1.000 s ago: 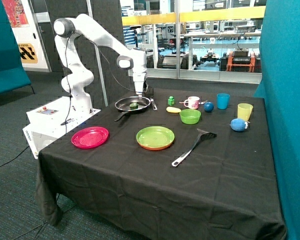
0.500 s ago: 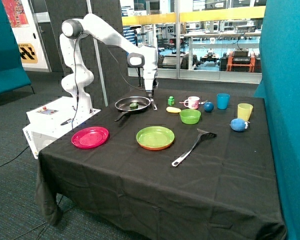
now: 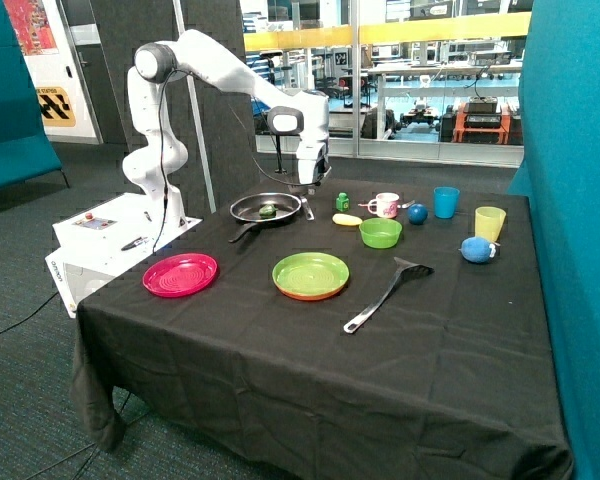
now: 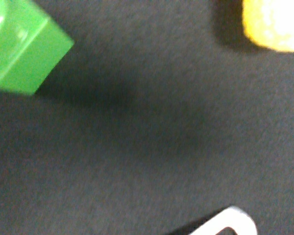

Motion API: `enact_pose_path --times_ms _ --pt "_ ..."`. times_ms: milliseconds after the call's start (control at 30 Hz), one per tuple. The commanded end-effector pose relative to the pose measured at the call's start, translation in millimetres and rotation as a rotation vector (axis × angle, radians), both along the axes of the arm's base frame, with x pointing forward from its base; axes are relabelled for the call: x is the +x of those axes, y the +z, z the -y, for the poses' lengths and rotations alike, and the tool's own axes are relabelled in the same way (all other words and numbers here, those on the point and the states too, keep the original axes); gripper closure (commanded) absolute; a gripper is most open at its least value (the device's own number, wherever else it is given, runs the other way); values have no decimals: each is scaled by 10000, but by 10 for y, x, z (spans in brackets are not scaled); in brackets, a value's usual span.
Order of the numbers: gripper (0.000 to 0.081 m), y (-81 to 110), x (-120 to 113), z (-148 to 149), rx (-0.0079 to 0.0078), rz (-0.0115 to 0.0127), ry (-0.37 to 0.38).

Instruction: Cook the vegetables

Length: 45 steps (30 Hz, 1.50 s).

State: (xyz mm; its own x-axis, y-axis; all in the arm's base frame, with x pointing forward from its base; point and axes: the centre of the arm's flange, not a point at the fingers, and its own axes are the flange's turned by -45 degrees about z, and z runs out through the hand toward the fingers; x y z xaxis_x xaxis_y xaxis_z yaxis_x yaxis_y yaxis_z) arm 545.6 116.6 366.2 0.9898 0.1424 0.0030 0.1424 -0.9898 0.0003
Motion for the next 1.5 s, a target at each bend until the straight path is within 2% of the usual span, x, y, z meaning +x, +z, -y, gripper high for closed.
enact_pose_path --times_ms 0,200,833,1033,1233,1467 --pt "202 -64 255 114 0 -30 -1062" --pt "125 -116 380 157 0 -30 -1101" --pt "99 -217 947 125 0 -30 -827" --pt "80 -261 1011 105 -1 -30 -675" --pt "53 -404 1015 96 -1 -30 -550" --pt "67 -534 1059 68 -1 -30 -526"
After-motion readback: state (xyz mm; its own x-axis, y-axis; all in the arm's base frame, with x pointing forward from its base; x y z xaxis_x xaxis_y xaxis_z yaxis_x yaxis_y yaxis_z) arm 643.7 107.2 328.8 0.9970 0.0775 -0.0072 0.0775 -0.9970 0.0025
